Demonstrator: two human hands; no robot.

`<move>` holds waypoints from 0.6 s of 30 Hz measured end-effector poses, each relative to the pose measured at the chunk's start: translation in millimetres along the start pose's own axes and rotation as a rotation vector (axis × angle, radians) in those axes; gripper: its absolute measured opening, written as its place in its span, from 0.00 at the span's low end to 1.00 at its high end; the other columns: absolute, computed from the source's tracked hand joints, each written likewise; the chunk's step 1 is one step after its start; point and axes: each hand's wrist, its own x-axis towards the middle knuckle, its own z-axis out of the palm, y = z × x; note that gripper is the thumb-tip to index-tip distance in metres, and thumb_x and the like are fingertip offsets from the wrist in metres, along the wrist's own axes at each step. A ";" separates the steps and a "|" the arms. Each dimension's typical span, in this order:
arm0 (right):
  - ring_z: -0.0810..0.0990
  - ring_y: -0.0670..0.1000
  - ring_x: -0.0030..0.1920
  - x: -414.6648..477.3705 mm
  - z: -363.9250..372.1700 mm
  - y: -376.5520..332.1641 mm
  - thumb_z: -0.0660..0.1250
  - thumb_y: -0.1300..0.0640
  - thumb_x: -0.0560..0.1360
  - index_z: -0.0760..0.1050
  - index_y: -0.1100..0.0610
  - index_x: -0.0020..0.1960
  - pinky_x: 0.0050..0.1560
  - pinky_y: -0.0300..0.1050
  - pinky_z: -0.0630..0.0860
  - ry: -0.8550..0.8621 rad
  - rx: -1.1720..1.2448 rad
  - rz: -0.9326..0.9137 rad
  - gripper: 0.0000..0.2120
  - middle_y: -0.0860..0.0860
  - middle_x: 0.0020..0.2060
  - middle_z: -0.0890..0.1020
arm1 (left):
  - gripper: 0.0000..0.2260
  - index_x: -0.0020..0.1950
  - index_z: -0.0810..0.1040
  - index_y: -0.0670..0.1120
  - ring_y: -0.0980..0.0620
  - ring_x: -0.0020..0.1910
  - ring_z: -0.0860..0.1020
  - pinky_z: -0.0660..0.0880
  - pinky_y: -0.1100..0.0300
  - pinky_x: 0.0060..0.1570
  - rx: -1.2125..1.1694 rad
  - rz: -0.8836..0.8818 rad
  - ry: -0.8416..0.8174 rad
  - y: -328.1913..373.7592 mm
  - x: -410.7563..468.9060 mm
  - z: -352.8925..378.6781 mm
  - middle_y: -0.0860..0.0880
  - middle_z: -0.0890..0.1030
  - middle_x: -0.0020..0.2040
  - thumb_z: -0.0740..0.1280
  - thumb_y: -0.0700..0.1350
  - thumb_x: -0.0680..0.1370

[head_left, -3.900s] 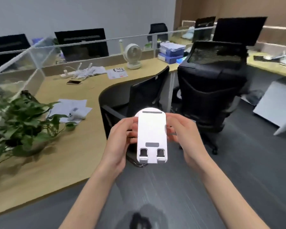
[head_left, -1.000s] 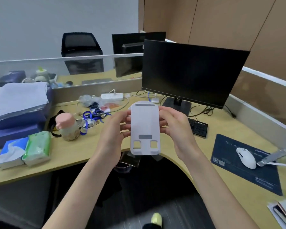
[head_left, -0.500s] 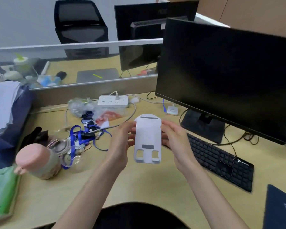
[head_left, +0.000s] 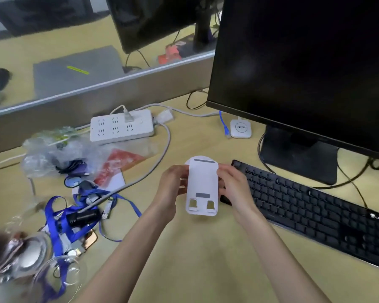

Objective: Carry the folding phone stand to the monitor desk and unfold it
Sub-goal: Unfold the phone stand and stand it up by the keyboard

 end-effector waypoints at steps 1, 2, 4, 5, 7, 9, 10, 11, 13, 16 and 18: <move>0.79 0.54 0.49 9.3 1.5 3.0 0.59 0.62 0.75 0.77 0.60 0.56 0.51 0.49 0.74 0.009 -0.013 0.024 0.12 0.56 0.53 0.81 | 0.07 0.42 0.78 0.44 0.51 0.35 0.74 0.71 0.60 0.38 0.012 -0.018 -0.003 -3.2 10.0 0.2 0.53 0.78 0.32 0.61 0.43 0.71; 0.79 0.55 0.53 17.3 2.6 5.7 0.59 0.62 0.75 0.76 0.60 0.57 0.55 0.52 0.74 0.014 -0.030 0.047 0.13 0.56 0.54 0.81 | 0.08 0.44 0.78 0.43 0.50 0.35 0.74 0.71 0.60 0.38 0.025 -0.035 -0.007 -6.7 19.4 -0.1 0.52 0.77 0.33 0.60 0.42 0.72; 0.78 0.56 0.56 34.6 5.5 11.8 0.59 0.61 0.75 0.75 0.59 0.58 0.60 0.54 0.74 0.011 -0.071 0.081 0.13 0.56 0.55 0.81 | 0.08 0.44 0.77 0.42 0.51 0.35 0.74 0.71 0.61 0.37 0.046 -0.062 -0.024 -13.9 40.2 -1.9 0.51 0.77 0.34 0.59 0.42 0.73; 0.78 0.56 0.57 37.2 5.9 13.7 0.59 0.60 0.75 0.75 0.58 0.58 0.61 0.55 0.73 -0.001 -0.091 0.093 0.13 0.56 0.55 0.80 | 0.07 0.43 0.77 0.43 0.51 0.35 0.74 0.70 0.61 0.37 0.058 -0.064 -0.031 -16.6 45.1 -3.6 0.51 0.77 0.34 0.59 0.42 0.73; 0.78 0.56 0.57 47.9 8.9 18.1 0.60 0.59 0.75 0.75 0.57 0.57 0.62 0.57 0.73 -0.024 -0.123 0.121 0.12 0.56 0.55 0.80 | 0.07 0.42 0.76 0.44 0.50 0.35 0.73 0.69 0.60 0.37 0.096 -0.062 -0.051 -22.0 60.1 -5.7 0.50 0.76 0.35 0.60 0.43 0.73; 0.78 0.56 0.57 57.3 11.1 22.0 0.60 0.59 0.74 0.75 0.55 0.55 0.61 0.58 0.73 -0.038 -0.160 0.137 0.11 0.56 0.55 0.81 | 0.07 0.43 0.76 0.43 0.48 0.36 0.72 0.68 0.59 0.38 0.128 -0.065 -0.062 -29.3 71.2 -6.4 0.48 0.76 0.37 0.59 0.43 0.74; 0.78 0.56 0.56 61.5 11.7 23.9 0.60 0.59 0.74 0.75 0.55 0.54 0.61 0.58 0.73 -0.043 -0.185 0.140 0.11 0.56 0.54 0.81 | 0.09 0.44 0.76 0.41 0.48 0.37 0.73 0.69 0.59 0.38 0.134 -0.074 -0.069 -32.9 75.8 -6.1 0.47 0.77 0.38 0.59 0.44 0.74; 0.78 0.55 0.56 64.3 11.8 25.5 0.60 0.59 0.73 0.74 0.53 0.53 0.61 0.58 0.73 -0.046 -0.208 0.137 0.10 0.55 0.53 0.81 | 0.11 0.48 0.77 0.39 0.47 0.38 0.76 0.71 0.58 0.39 0.138 -0.084 -0.076 -36.2 79.0 -6.1 0.45 0.79 0.40 0.58 0.44 0.75; 0.79 0.54 0.55 67.8 11.9 28.5 0.60 0.58 0.73 0.74 0.50 0.50 0.60 0.56 0.74 -0.044 -0.239 0.113 0.08 0.51 0.49 0.80 | 0.14 0.53 0.76 0.38 0.44 0.44 0.79 0.75 0.54 0.45 0.163 -0.093 -0.096 -42.3 85.2 -6.6 0.42 0.82 0.48 0.57 0.44 0.76; 0.78 0.55 0.51 70.0 13.4 31.8 0.60 0.59 0.73 0.72 0.49 0.47 0.46 0.44 0.74 -0.068 -0.366 0.031 0.07 0.52 0.47 0.80 | 0.13 0.53 0.78 0.43 0.43 0.48 0.80 0.76 0.53 0.48 0.291 -0.013 -0.044 -50.0 92.0 -6.8 0.43 0.83 0.50 0.56 0.40 0.75; 0.77 0.53 0.51 69.8 12.1 33.6 0.61 0.56 0.73 0.71 0.52 0.55 0.41 0.41 0.71 -0.112 -0.505 -0.017 0.11 0.52 0.52 0.77 | 0.17 0.56 0.76 0.44 0.47 0.47 0.79 0.74 0.60 0.44 0.474 0.167 0.038 -54.9 94.8 -9.0 0.47 0.82 0.48 0.55 0.34 0.73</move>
